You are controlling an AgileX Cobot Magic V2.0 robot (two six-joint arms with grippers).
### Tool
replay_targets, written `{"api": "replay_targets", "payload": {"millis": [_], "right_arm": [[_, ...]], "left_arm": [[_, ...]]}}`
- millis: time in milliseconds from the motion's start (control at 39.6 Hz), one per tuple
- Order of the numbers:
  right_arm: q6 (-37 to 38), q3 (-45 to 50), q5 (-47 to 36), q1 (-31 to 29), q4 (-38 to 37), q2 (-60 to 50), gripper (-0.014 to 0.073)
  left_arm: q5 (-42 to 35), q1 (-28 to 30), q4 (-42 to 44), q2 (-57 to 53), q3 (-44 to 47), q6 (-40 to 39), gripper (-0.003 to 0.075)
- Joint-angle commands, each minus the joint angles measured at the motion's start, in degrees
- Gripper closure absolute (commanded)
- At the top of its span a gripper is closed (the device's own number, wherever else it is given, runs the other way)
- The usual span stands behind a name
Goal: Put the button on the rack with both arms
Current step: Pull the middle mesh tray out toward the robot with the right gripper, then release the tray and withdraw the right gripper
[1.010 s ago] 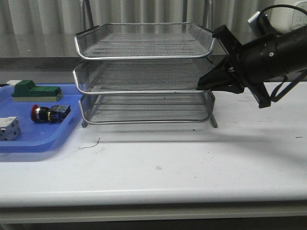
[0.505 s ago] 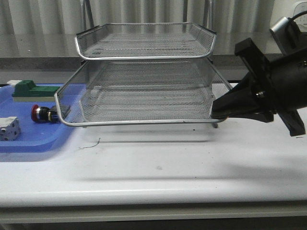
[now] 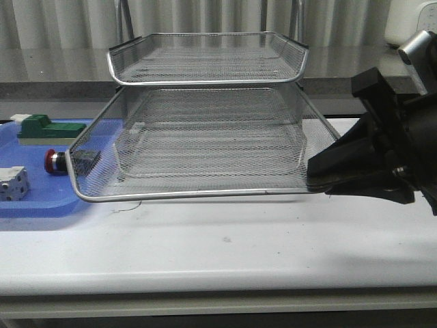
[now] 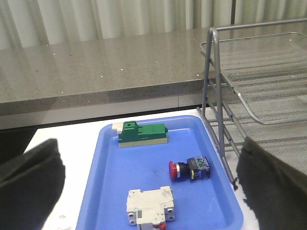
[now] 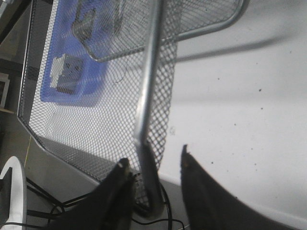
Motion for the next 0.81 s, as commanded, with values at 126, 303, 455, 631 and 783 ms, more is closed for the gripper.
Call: {"api": "replay_targets", "payload": {"millis": [126,303,455,631,783], "right_arm": [[-1.56,-1.07,4.3,-0.7,2.31,-5.08,0.0115],[2.74,-1.78,-3.1,-2.71,-5.02,-13.28,0.0221],[10.48,-4.03,-13.79,-2.98,-18.04,-20.99,0.0368],[19.82,-8.58,-14.59,-2.85,-30.67,-26.21,0.0595],[25.79,-13.35,-12.4,-2.08,-41.27,-28.1,0.0703]], "left_arm": [[-4.27,0.21,-0.15,0.6,-1.96,-0.1,0.0029],[-4.27,0.21,-0.15,0.6,-1.96,-0.1,0.0029],[-4.27,0.21,-0.15,0.6,-1.96,-0.1,0.0029],[-4.27,0.21,-0.15,0.6,-1.96,-0.1,0.0029],[-4.27,0.21,-0.15,0.6,-1.96,-0.1,0.0029]]}}
